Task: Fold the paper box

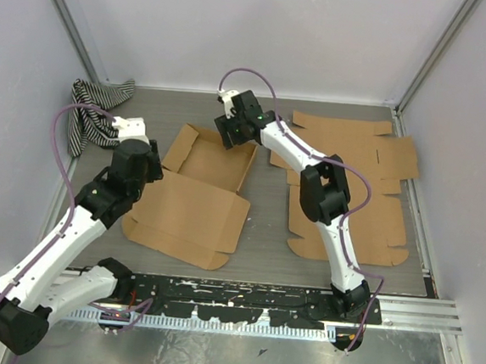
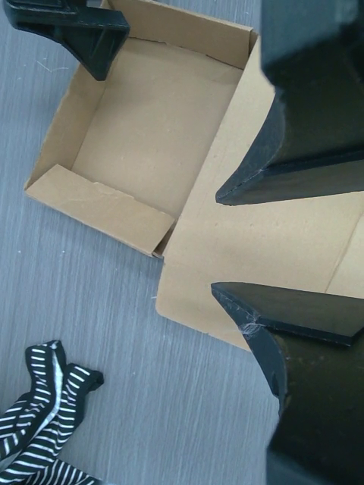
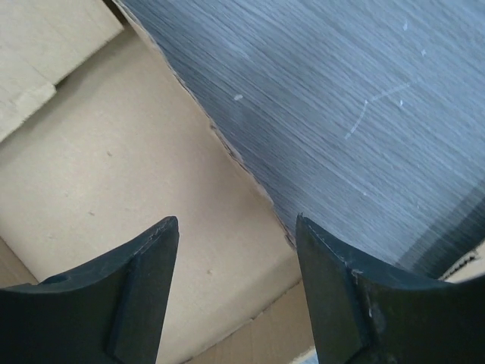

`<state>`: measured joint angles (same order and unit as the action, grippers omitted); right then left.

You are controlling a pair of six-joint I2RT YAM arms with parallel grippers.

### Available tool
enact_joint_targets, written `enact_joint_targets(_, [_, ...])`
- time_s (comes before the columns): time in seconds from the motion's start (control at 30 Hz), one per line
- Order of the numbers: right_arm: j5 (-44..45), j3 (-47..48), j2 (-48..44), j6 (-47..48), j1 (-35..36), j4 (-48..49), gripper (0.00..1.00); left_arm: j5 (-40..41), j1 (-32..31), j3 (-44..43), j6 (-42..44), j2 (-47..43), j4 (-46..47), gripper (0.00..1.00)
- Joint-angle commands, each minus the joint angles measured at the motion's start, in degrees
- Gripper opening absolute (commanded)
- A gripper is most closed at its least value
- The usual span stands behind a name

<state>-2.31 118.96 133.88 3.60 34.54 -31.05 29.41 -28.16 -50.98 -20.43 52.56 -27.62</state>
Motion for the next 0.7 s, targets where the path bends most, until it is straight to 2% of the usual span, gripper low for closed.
enact_joint_targets(0.0, [-3.25, 3.07, -1.26, 2.63, 0.87, 4.52, 0.68, -0.37, 0.2, 2.17, -1.15, -0.23, -1.07, 0.52])
enact_joint_targets(0.33, [-2.42, 7.19, 5.12, 3.04, 0.81, 4.15, 0.68, -1.16, 0.16, 2.83, -1.62, 0.44, -0.73, 0.51])
enact_joint_targets(0.43, [-1.02, 8.58, 6.03, 2.3, 0.58, 4.24, 0.65, -1.11, 0.17, 2.9, -1.68, 0.43, -0.77, 0.51])
enact_joint_targets(0.5, [0.81, 9.04, 7.45, 0.55, 0.04, 4.12, 0.55, -1.11, 0.1, 2.91, -1.8, 0.53, -0.7, 0.51])
enact_joint_targets(0.57, [2.45, 7.83, 6.63, -2.55, -1.41, 4.35, 0.4, -1.29, 0.18, 2.82, -2.09, 0.82, -0.69, 0.51])
enact_joint_targets(0.67, [3.12, 2.31, 1.21, -8.09, -4.85, 5.61, 0.22, -2.4, 0.1, 2.44, -2.4, 1.5, -0.1, 0.51])
